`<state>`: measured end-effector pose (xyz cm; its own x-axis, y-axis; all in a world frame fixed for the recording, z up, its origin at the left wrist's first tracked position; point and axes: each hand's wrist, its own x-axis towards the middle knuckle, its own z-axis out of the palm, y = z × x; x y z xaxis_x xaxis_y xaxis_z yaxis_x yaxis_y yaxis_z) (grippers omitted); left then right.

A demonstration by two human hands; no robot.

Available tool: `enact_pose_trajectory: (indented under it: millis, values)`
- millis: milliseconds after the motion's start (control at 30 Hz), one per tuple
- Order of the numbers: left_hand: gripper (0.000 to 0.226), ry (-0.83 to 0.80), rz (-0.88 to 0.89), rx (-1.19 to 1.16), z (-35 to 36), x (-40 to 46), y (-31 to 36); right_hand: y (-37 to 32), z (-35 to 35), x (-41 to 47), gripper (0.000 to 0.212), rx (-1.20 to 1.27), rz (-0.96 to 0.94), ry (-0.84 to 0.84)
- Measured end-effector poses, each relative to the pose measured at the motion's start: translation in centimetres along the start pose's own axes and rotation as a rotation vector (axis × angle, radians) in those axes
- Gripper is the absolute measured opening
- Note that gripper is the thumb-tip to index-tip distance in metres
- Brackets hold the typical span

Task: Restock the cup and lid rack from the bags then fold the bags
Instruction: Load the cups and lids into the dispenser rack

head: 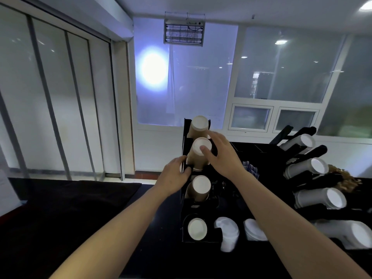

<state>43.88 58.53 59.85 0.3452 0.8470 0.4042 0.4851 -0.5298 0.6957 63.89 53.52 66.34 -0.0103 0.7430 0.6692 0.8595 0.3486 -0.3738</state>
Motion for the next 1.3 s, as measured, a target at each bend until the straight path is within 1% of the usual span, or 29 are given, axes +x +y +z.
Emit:
enact_pose_trajectory:
  millis: [133, 233, 300, 367, 433, 500, 567, 633, 700, 767, 833, 900, 933, 1000, 1100, 1200, 1300]
  values:
    - [0.040, 0.195, 0.059, -0.006, -0.3, -2.1, 1.1, 0.8, -0.9, -2.7, 0.046, 0.043, 0.041, 0.052]
    - [0.027, 0.349, 0.170, -0.027, -0.3, -5.7, 2.7, 1.3, -1.9, -6.6, 0.040, 0.064, 0.062, 0.057]
    - [0.021, 0.391, 0.229, -0.046, 0.3, -8.9, 3.9, 1.4, -2.8, -9.7, 0.036, 0.091, 0.083, 0.050]
    - [0.021, 0.362, 0.237, -0.064, 1.5, -12.3, 4.9, 1.3, -3.6, -13.2, 0.033, 0.107, 0.091, 0.057]
    - [0.023, 0.291, 0.214, -0.053, 3.2, -15.7, 5.4, 1.3, -3.9, -16.9, 0.032, 0.113, 0.101, 0.037]
    - [0.022, 0.202, 0.184, -0.045, 5.5, -19.2, 5.4, 1.5, -3.7, -21.3, 0.033, 0.120, 0.137, -0.036]
    - [0.020, 0.083, 0.114, -0.068, 7.9, -23.0, 4.7, 1.6, -2.9, -26.2, 0.033, 0.155, 0.185, -0.135]
    - [0.020, -0.069, 0.037, -0.074, 10.3, -26.7, 3.5, 1.5, -1.9, -31.4, 0.033, 0.192, 0.237, -0.269]
    - [0.022, -0.194, -0.013, 0.024, 12.4, -30.0, 2.2, 1.5, -0.6, -36.3, 0.039, 0.194, 0.251, -0.440]
    - [0.027, -0.302, -0.070, 0.127, 14.0, -32.9, 1.0, 1.6, 0.8, -40.4, 0.052, 0.158, 0.258, -0.625]
    - [0.032, -0.387, -0.147, 0.163, 15.1, -35.3, 0.0, 1.8, 2.1, -44.0, 0.071, 0.111, 0.311, -0.800]
    - [0.036, -0.452, -0.195, 0.173, 15.6, -36.9, -0.6, 2.2, 3.3, -46.6, 0.081, 0.089, 0.368, -0.906]
    - [0.036, -0.471, -0.208, 0.177, 15.6, -37.4, -0.8, 2.3, 3.7, -47.5, 0.082, 0.103, 0.388, -0.914]
    - [0.036, -0.478, -0.217, 0.185, 15.3, -37.9, -1.0, 2.5, 4.4, -48.4, 0.079, 0.111, 0.395, -0.866]
    - [0.035, -0.436, -0.216, 0.196, 14.4, -37.5, -0.9, 2.4, 4.2, -48.0, 0.075, 0.054, 0.354, -0.818]
    - [0.032, -0.339, -0.186, 0.218, 12.7, -36.1, 0.0, 1.7, 2.6, -45.0, 0.075, 0.059, 0.309, -0.819]
    - [0.028, -0.214, -0.129, 0.221, 10.1, -33.0, 1.8, 0.4, -0.2, -39.3, 0.077, 0.071, 0.217, -0.803]
